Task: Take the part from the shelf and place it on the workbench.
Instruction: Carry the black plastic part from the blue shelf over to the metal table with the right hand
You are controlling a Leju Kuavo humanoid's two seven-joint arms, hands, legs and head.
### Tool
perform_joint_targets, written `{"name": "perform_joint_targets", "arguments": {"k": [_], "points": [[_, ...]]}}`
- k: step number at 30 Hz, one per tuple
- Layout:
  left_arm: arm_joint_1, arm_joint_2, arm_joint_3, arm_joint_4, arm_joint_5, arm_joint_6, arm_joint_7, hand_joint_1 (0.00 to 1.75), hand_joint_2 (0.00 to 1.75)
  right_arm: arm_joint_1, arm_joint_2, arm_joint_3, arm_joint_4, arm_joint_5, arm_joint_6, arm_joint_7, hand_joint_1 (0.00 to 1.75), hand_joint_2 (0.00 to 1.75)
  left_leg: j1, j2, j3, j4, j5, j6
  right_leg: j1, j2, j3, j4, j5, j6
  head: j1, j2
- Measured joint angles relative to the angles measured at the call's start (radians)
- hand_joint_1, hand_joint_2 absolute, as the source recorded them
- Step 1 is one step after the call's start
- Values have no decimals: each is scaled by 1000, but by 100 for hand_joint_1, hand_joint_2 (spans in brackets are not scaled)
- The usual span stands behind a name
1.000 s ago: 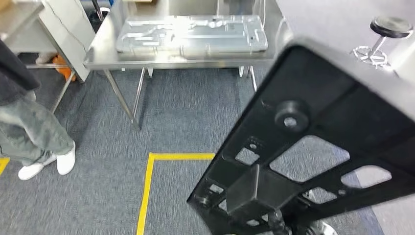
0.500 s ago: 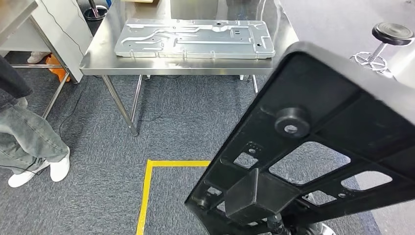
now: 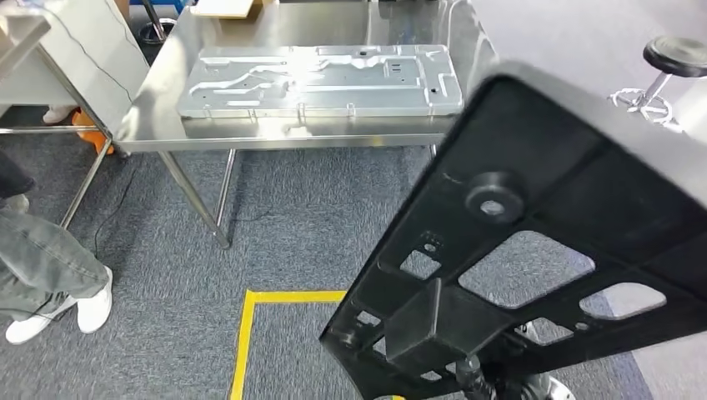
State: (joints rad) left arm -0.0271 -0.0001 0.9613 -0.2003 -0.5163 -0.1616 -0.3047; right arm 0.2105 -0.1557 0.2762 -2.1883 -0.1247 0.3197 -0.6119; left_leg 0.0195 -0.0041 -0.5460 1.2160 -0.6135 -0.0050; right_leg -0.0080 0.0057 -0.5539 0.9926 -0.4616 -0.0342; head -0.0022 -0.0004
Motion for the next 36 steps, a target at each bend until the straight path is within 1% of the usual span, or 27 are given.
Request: {"name": "perform_joint_targets", "arguments": {"k": [1,2,3,4,6,7,8,11,13,14,16,17,18,19,20,21,22,23,24,26,28,31,32,33,34,35,36], "points": [[2,0,0,0,0,0,0,0,175,0,0,0,0,0,0,0,175,175,1,0,-38,38,-31,-2,1,1,10,0,-10,-1,0,0],[3,0,0,0,0,0,0,0,175,0,0,0,0,0,0,0,175,175,1,0,-64,49,-52,-4,2,3,21,0,-21,0,0,0],[5,0,0,0,-2,0,0,0,175,0,1,0,0,0,-1,0,175,175,1,0,-78,32,-51,-5,2,4,36,0,-32,1,0,0],[6,0,0,0,-3,0,0,0,175,-1,1,0,0,0,-3,1,175,175,1,0,-80,-11,-23,-2,3,5,52,0,-44,3,0,0],[8,2,1,0,-7,0,0,0,175,-3,1,1,1,0,-11,2,175,175,-3,0,-72,-125,90,6,4,5,81,-1,-68,10,0,0],[9,3,2,0,-9,0,0,0,175,-5,1,2,2,0,-15,2,175,175,-6,0,-68,-164,134,12,4,7,89,-1,-78,16,0,0],[11,4,2,0,-11,0,0,0,175,-6,1,3,3,0,-17,3,175,175,-9,0,-67,-185,163,18,5,9,97,-2,-85,22,0,0],[6,5,3,0,-14,0,0,0,175,-11,1,5,3,-1,-19,3,175,175,-9,-2,-45,-199,162,37,5,10,103,20,-87,39,0,0],[4,5,4,0,-14,-1,-1,0,175,-16,1,5,3,-2,-19,3,175,175,-5,-3,-23,-207,153,49,3,6,64,98,-96,49,0,0],[4,5,5,0,-14,-1,-1,0,175,-17,1,5,3,-2,-19,3,175,175,-5,-2,-14,-209,147,53,1,4,26,158,-113,54,1,0],[3,5,5,0,-15,-1,-1,0,175,-17,1,6,3,-2,-19,3,175,175,-5,-2,4,-210,129,56,-3,2,-64,269,-169,62,0,0],[4,5,6,0,-15,-1,-1,0,175,-17,1,6,3,-2,-19,3,175,175,-5,-3,16,-210,119,55,-5,1,-97,294,-188,64,0,0],[4,5,6,0,-15,-1,-1,0,175,-17,1,6,3,-2,-19,3,175,175,-5,-4,30,-210,107,53,-6,0,-116,289,-191,64,0,0],[5,5,6,0,-15,-1,-1,0,175,-17,1,6,3,-2,-19,3,175,175,-4,-5,46,-210,95,51,-7,-1,-120,255,-170,63,1,0],[5,5,6,0,-15,-1,-1,0,175,-17,1,6,3,-2,-19,3,175,175,-4,-6,64,-212,82,48,-6,-2,-116,199,-120,59,1,0],[5,4,6,0,-16,-1,-1,0,175,-17,1,6,4,-2,-20,3,175,175,-4,-6,83,-214,70,45,-3,-2,-112,137,-52,54,1,0],[4,4,6,0,-16,-1,-1,0,175,-17,1,6,4,-2,-21,3,175,175,-5,-8,96,-219,60,40,1,-3,-108,88,1,46,1,0],[2,3,6,0,-17,-1,-1,0,175,-17,1,6,5,-2,-22,4,175,175,-5,-8,108,-228,51,33,6,-3,-105,55,40,39,1,0],[1,2,6,0,-17,-1,-1,0,175,-17,1,7,5,-2,-23,4,175,175,-6,-9,119,-231,48,27,9,-2,-102,40,53,32,1,0],[-1,2,6,0,-18,-1,-1,0,175,-18,1,7,5,-3,-26,4,175,175,-7,-7,135,-227,49,13,9,1,-78,26,43,18,0,0],[-2,3,6,0,-18,-1,-1,0,175,-19,1,8,5,-3,-27,3,175,175,-5,-4,119,-168,41,5,5,2,-49,15,31,3,0,0],[-4,4,7,0,-19,-1,-1,0,175,-20,2,8,5,-5,-25,3,175,175,-4,-3,7,-4,-31,-2,6,1,-19,12,7,-7,0,0],[-2,4,7,0,-20,-1,-1,0,175,-19,2,8,5,-5,-23,3,175,175,-4,-2,-29,27,-56,-3,7,2,-9,12,-3,-7,0,0],[0,4,7,0,-20,-1,-1,0,175,-19,2,8,5,-6,-22,3,175,175,-4,-2,-52,32,-67,-3,8,3,4,12,-15,-6,0,0],[2,4,8,0,-21,-2,-1,0,175,-19,2,8,5,-6,-21,3,175,175,-4,-2,-64,8,-54,-1,8,5,19,12,-27,-5,0,0],[3,4,9,0,-21,-2,-1,0,175,-19,2,8,5,-7,-20,3,175,175,-5,-2,-65,-39,-14,4,9,5,36,12,-39,-3,0,0],[5,4,10,0,-21,-2,-1,0,175,-19,2,8,6,-7,-19,3,175,175,-7,-2,-65,-96,55,12,10,5,49,11,-50,-1,0,0]]}}
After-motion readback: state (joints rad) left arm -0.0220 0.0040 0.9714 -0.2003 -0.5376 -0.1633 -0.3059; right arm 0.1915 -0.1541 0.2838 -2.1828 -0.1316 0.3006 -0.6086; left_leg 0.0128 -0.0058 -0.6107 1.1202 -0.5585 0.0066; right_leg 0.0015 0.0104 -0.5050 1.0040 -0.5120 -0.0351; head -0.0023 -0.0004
